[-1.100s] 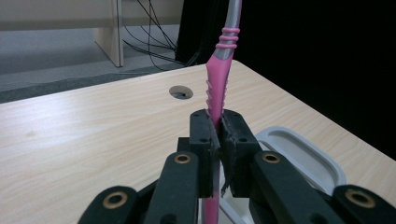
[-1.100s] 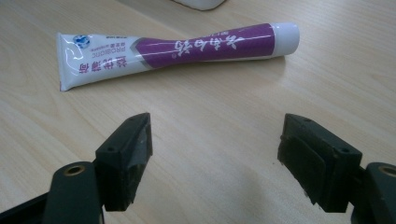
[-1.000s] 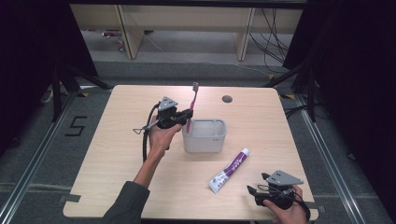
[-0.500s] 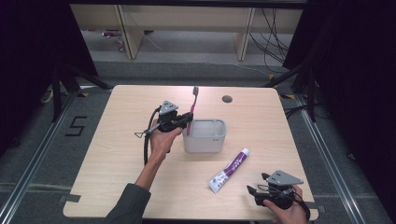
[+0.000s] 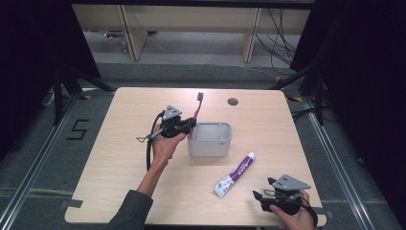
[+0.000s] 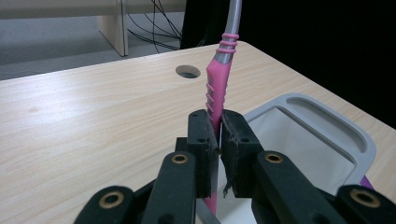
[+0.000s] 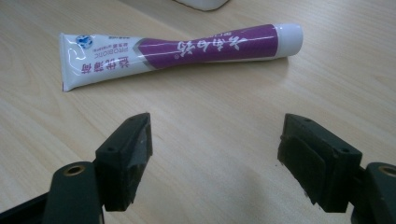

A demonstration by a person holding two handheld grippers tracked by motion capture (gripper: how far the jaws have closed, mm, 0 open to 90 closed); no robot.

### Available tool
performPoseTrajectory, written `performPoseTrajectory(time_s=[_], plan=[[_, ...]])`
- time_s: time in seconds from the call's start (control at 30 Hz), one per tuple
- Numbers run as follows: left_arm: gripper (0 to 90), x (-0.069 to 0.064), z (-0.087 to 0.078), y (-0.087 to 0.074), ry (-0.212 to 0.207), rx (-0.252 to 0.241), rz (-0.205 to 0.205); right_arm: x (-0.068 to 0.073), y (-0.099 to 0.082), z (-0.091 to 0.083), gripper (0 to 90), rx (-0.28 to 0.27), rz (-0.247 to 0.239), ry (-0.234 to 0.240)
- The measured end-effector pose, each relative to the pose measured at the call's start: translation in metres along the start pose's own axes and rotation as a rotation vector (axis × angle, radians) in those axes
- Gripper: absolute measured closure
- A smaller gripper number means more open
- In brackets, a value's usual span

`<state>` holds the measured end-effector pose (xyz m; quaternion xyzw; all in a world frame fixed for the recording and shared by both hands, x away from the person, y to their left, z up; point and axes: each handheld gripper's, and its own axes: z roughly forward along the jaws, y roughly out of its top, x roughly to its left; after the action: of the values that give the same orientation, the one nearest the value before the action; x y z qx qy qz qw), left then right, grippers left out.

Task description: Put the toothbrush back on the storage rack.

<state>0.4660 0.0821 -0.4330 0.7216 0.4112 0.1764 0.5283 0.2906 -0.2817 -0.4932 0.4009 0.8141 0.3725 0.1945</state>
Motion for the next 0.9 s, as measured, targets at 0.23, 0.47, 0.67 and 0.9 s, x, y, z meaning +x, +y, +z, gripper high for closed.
performPoseTrajectory(time_s=[0.23, 0.47, 0.67, 0.9], plan=[[81.6, -0.002, 0.000, 0.000, 0.002, 0.006, 0.010, -0.001, 0.000, 0.000, 26.0, -0.007, -0.010, -0.001], [77.8, -0.003, -0.008, 0.002, 0.011, 0.012, 0.024, -0.001, 0.001, 0.000, 26.0, -0.003, -0.012, -0.002], [67.8, -0.005, -0.016, 0.004, 0.000, 0.018, 0.018, 0.002, 0.001, 0.000, 26.0, 0.010, 0.024, 0.010], [47.3, -0.007, -0.025, 0.007, 0.007, 0.057, 0.012, 0.002, 0.001, 0.000, 26.0, 0.008, 0.021, 0.007]])
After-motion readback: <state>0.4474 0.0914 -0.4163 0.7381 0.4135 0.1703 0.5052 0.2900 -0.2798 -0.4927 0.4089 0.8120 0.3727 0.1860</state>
